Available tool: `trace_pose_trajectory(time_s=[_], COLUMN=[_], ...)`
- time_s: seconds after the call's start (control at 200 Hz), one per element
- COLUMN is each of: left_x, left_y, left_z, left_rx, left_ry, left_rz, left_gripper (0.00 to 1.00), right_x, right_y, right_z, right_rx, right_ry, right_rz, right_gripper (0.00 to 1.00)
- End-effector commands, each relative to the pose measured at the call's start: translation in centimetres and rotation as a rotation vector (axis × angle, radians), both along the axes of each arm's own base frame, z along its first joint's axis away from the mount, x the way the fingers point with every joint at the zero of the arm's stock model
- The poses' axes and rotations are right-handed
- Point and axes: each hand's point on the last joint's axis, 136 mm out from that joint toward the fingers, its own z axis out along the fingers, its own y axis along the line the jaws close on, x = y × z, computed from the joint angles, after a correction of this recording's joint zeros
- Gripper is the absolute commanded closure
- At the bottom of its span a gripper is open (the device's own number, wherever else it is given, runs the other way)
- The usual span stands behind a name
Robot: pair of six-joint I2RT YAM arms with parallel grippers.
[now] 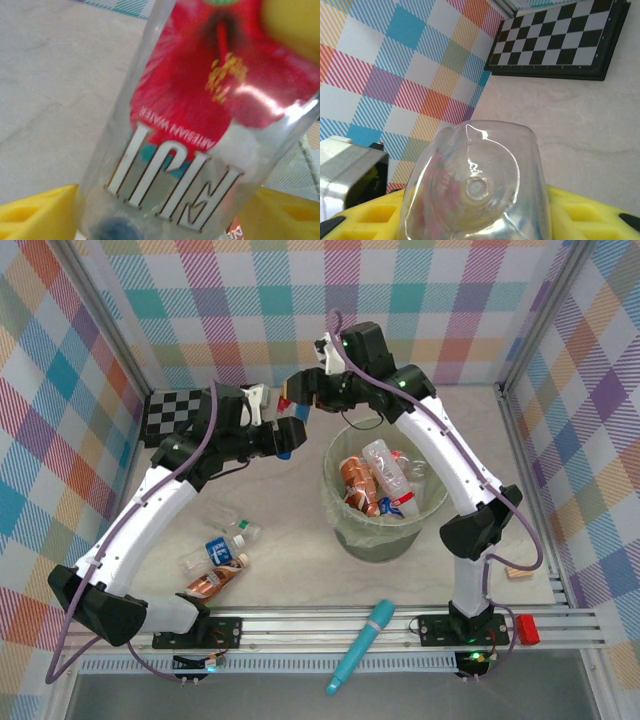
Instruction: Put the plastic bottles in the bin
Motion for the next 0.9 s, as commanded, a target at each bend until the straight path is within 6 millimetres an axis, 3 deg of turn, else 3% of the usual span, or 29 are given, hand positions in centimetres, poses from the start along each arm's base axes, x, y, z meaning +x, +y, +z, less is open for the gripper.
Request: trace_pose_trajectory(time_s=[0.0, 0.245, 0.44, 0.595, 0.895], left_x=[-1.2, -2.2, -1.9, -1.1, -0.1], left_y=[0.6, 3.2, 4.1, 4.2, 4.3], left_z=[1.5, -0.2, -4.0, -6.4, -9.3], left_rx=[-0.047, -0.064, 0.020, 0.055, 0.096], left_ry=[-0.050, 0.004, 0.125, 0.183, 0.241], left_rz=[-0.016, 0.027, 0.070, 0.089, 0.120], left_gripper=[0.14, 0.04, 0.03, 0.03, 0.05], right_x=[-0.5, -2.1, -4.8, -7.2, -10.4], right_y=[-1.2, -8.2, -14.3, -17.8, -18.2], right_z=[3.9, 9.0, 9.7, 6.6, -1.7], right_rx=[0.012, -0.018, -0.124, -0.253, -0.379], right_ry=[-0.130, -0.265, -0.281, -0.194, 0.066], right_rz=[-0.003, -0.135, -0.239, -0.266, -0.170], right_gripper=[0.51, 0.51, 0.53, 0.53, 0.53])
